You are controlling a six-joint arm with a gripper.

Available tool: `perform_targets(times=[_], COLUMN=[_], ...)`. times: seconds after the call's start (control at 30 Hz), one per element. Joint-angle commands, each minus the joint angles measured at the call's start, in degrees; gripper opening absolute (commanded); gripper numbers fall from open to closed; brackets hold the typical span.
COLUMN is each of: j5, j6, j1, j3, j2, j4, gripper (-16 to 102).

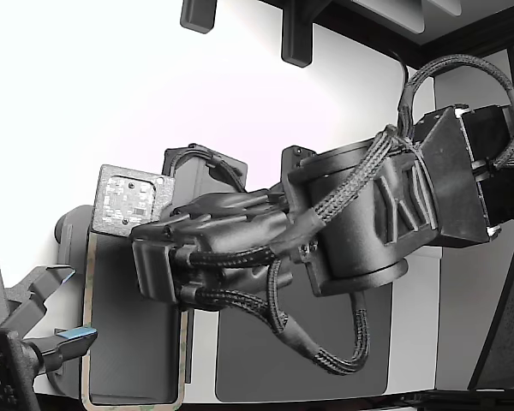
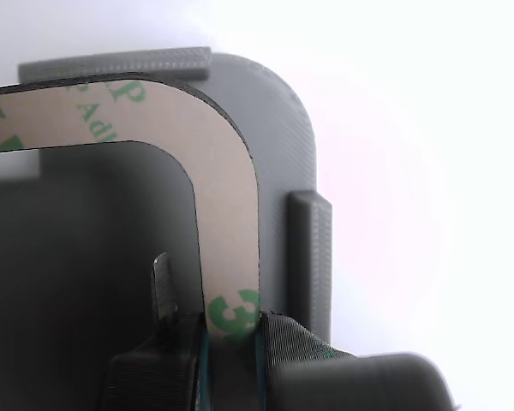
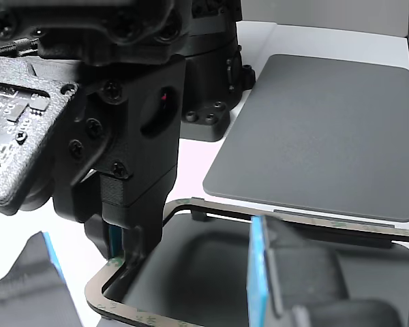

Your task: Move top rectangular frame to the holder.

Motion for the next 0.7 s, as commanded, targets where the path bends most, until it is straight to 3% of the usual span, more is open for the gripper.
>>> perform_targets(times=[0.0, 0.67], j5=[0.3, 0.7], j6=[-0.2, -0.9], j1=[-0.9, -2.0], j3=[-0.6, 1.7], j2=[1.7, 1.6], j4=[0.0, -2.2], gripper=[-10, -10])
